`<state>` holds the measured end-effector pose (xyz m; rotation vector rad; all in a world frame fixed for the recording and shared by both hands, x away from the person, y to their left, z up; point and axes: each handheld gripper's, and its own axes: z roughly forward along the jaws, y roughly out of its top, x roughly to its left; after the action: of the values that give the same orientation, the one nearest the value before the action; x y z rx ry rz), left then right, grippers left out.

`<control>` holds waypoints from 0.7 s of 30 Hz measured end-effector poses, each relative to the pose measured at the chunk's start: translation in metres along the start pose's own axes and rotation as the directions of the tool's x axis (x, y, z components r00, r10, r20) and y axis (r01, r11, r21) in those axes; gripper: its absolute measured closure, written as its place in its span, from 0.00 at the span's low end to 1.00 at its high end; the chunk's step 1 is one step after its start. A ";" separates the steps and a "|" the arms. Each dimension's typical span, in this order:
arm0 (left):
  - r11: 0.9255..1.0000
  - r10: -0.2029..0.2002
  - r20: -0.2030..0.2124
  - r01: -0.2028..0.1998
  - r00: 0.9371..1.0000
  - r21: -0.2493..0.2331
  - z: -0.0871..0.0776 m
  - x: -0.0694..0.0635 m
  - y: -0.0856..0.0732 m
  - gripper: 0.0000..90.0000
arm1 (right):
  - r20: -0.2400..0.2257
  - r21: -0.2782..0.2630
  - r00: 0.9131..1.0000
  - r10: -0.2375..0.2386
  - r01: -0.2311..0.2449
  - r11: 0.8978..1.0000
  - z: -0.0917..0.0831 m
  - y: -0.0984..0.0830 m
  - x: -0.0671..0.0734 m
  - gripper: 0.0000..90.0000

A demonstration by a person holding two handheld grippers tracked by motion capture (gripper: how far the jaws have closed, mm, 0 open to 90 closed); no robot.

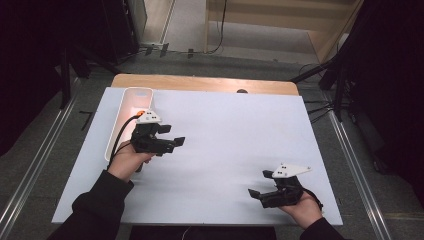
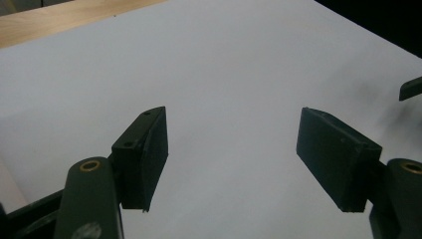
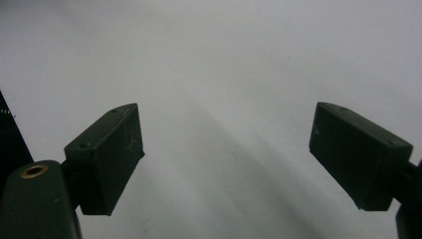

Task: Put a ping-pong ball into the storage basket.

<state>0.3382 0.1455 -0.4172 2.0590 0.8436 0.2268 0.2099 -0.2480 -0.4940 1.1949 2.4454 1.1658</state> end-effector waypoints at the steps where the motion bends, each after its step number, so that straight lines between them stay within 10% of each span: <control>1: 1.000 0.003 0.002 -0.003 1.000 0.004 0.000 -0.001 -0.001 0.32 | 0.000 0.000 1.000 0.000 0.000 1.000 0.000 0.000 0.000 0.14; 21: 1.000 0.029 0.021 -0.029 0.999 0.012 -0.003 -0.007 -0.021 0.32 | -0.002 0.003 1.000 0.004 -0.004 1.000 0.001 0.000 0.001 0.14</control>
<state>0.3212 0.1511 -0.4308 2.0822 0.8049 0.2162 0.2098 -0.2473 -0.4944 1.2003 2.4479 1.1653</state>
